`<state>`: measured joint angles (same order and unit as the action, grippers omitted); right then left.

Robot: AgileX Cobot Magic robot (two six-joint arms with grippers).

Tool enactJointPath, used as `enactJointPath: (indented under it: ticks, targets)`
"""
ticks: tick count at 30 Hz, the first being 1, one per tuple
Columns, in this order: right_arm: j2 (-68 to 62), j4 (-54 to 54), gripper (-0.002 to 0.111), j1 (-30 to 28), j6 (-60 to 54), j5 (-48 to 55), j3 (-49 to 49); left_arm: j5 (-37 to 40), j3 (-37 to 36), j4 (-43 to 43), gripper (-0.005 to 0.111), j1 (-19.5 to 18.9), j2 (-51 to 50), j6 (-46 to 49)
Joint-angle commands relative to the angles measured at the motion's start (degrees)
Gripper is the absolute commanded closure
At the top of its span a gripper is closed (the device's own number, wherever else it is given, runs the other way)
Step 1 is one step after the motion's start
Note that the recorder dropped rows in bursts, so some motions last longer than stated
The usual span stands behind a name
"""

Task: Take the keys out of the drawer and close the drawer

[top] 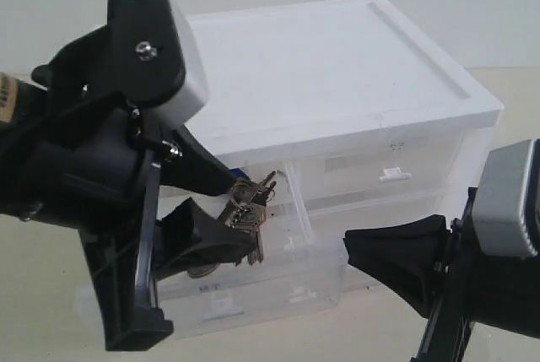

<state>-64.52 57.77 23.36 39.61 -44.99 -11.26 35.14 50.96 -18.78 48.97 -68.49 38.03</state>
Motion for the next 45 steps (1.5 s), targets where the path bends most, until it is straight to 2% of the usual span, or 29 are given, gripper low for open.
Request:
enactJointPath:
  ticks: [1, 6, 16, 19, 21, 24, 27, 29, 32, 35, 39, 45]
  targets:
    - [-0.04, -0.41, 0.108, 0.08, -0.41, 0.25, -0.30, 0.15, 0.57, 4.47, 0.056, 0.39, -4.27, -2.52]
    - [-0.04, -0.41, 0.108, 0.08, -0.17, 0.22, -0.30, -2.22, 0.57, 5.10, 0.056, 0.39, -6.92, -2.51]
    - [-0.04, -0.20, 0.108, 0.08, 0.26, 0.22, -0.30, 1.55, 0.77, 5.10, 0.056, 0.39, -11.69, -0.67]
    - [-0.04, -0.20, 0.108, 0.08, 0.26, 0.22, -0.30, 1.55, 1.57, 7.16, 0.056, 0.39, -12.33, -2.31]
    - [-0.04, -0.09, 0.108, 0.08, 0.52, 0.22, -0.30, 1.71, 2.37, 11.42, 0.056, 0.39, -13.02, -6.25]
    - [-0.04, 0.35, 0.108, 0.08, 0.79, 0.22, -0.30, 6.78, 3.77, 13.65, 0.058, 0.39, -14.12, -8.53]
    - [-0.04, 0.35, 0.108, 0.08, 0.79, 0.22, -0.30, 14.74, 5.14, 13.24, 0.071, 0.39, -14.01, -5.81]
    - [-0.04, 0.33, 0.108, 0.08, 0.99, 0.22, -0.30, 17.88, 5.76, 13.24, 0.076, 0.39, -13.56, -5.49]
    - [-0.04, 0.33, 0.108, 0.08, 0.99, 0.38, -0.30, 18.84, 6.41, 11.78, 0.075, 0.39, -12.16, -5.28]
    - [-0.04, -0.53, 0.108, 0.08, 0.30, 1.36, -0.30, 19.79, 6.40, 5.45, 0.076, 0.39, -10.62, -0.15]
    - [-0.04, -3.19, 0.108, 0.08, -0.88, 4.09, -0.30, 25.93, 6.40, -3.29, 0.076, 0.39, -9.90, 6.36]
    - [-0.04, -3.30, 0.108, 0.08, -1.35, 4.23, -0.30, 29.83, 6.40, -0.99, 0.076, 0.39, -9.49, 6.47]
